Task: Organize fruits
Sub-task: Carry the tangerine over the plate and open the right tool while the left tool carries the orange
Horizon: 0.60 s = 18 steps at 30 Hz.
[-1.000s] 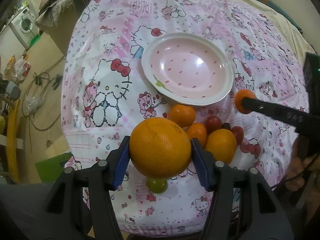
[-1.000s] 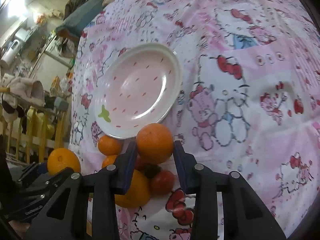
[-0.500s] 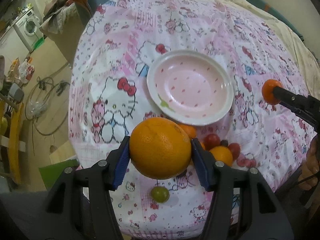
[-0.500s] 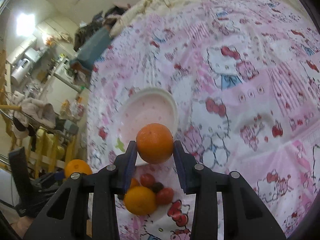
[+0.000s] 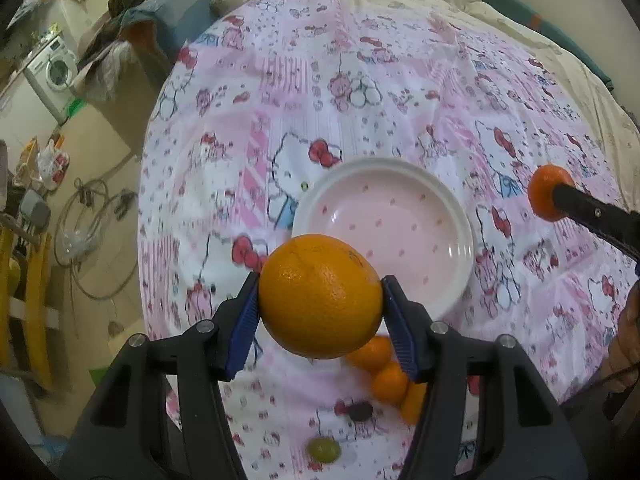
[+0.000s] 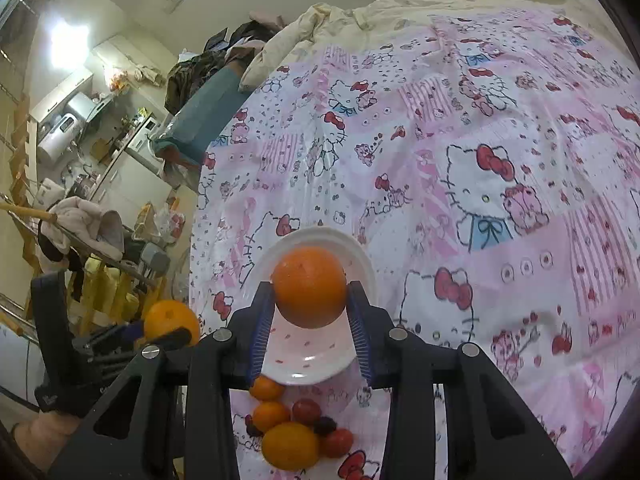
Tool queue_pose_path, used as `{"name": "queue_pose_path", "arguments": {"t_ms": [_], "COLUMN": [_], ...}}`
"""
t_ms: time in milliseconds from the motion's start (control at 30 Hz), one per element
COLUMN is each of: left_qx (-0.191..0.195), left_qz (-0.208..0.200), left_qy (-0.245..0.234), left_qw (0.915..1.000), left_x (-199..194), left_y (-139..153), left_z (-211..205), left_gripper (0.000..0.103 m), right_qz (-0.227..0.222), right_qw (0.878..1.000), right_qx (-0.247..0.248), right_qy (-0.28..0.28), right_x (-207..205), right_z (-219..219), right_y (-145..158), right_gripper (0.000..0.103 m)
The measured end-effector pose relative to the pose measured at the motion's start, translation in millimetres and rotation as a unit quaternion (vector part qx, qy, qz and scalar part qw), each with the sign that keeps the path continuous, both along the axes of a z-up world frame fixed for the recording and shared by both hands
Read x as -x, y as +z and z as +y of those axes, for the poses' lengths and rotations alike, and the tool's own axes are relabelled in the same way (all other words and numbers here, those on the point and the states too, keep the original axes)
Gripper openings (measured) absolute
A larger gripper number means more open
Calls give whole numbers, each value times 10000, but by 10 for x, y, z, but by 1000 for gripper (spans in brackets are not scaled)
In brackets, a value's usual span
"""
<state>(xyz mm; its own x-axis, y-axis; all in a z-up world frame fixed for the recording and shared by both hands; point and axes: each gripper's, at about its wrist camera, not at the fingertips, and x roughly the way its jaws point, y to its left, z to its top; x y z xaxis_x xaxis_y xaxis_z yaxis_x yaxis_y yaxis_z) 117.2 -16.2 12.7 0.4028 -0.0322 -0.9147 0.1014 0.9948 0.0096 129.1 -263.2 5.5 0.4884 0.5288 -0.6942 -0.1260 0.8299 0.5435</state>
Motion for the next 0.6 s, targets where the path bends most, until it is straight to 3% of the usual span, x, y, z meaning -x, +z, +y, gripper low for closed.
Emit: {"name": "queue_pose_path", "arguments": {"t_ms": [367, 600], "left_qx": [-50, 33], "left_qz": [52, 166], "left_qy": [-18, 210], "left_qw": [10000, 9996], "left_x": [-462, -634], "left_y": [-177, -391], "left_z": [-42, 76], "left_gripper": [55, 55], "right_qz": [214, 678], "right_qw": [9992, 9940], "right_qx": [60, 264], "right_qy": [322, 822], "right_x": [-461, -754], "right_z": [226, 597], "right_y": [-216, -706], "right_gripper": [39, 39]}}
